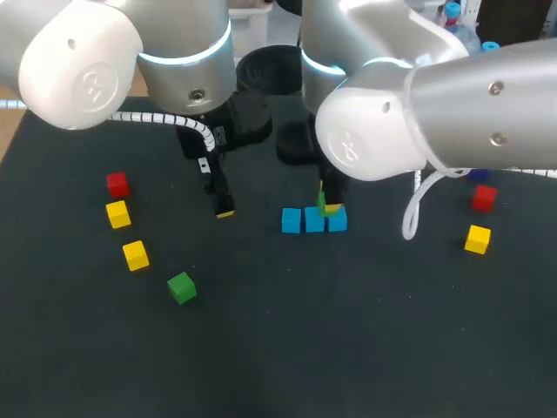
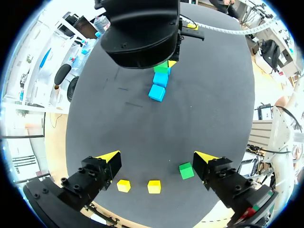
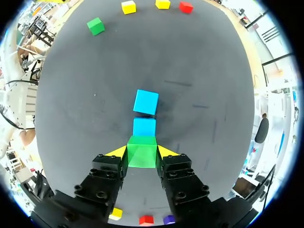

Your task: Place the blue cubes, place green cubes on the blue cubes, place the yellow cubes on the green cubes, then place the red cubes on the yellow cubes, and place purple cube on the red cubes.

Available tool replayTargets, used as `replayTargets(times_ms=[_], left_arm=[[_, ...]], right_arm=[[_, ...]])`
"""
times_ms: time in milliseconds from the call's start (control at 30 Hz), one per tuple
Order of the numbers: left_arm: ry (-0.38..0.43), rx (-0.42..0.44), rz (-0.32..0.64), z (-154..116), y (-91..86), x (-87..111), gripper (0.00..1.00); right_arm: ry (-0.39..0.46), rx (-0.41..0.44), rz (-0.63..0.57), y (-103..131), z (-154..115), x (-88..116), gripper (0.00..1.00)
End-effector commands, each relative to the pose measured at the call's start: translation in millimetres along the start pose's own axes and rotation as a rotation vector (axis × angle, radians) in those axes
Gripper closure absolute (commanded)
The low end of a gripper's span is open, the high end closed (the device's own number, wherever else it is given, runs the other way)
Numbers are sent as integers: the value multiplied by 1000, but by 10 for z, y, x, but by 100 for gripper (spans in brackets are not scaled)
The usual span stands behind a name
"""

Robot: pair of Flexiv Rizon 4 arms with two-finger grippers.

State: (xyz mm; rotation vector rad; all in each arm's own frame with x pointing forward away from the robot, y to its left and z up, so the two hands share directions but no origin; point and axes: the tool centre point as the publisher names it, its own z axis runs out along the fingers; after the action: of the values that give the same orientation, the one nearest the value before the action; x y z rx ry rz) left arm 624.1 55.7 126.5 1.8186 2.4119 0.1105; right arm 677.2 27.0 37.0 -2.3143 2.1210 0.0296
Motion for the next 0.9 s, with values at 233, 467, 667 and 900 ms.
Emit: replayTargets(times_ms=[233, 467, 667, 900], left_arm=[[0, -1, -1, 1, -2, 3, 0], [0, -1, -1, 1, -2, 3, 0], [0, -1, -1, 1, -2, 3, 0], [0, -1, -1, 1, -2, 3, 0]], right_arm=[[-6, -4, 10, 8, 25, 29, 100], [-7, -5, 3, 11, 28, 15, 100], [-7, -10, 2, 16, 42, 9, 100], [-7, -17, 0, 19, 59, 3, 100]])
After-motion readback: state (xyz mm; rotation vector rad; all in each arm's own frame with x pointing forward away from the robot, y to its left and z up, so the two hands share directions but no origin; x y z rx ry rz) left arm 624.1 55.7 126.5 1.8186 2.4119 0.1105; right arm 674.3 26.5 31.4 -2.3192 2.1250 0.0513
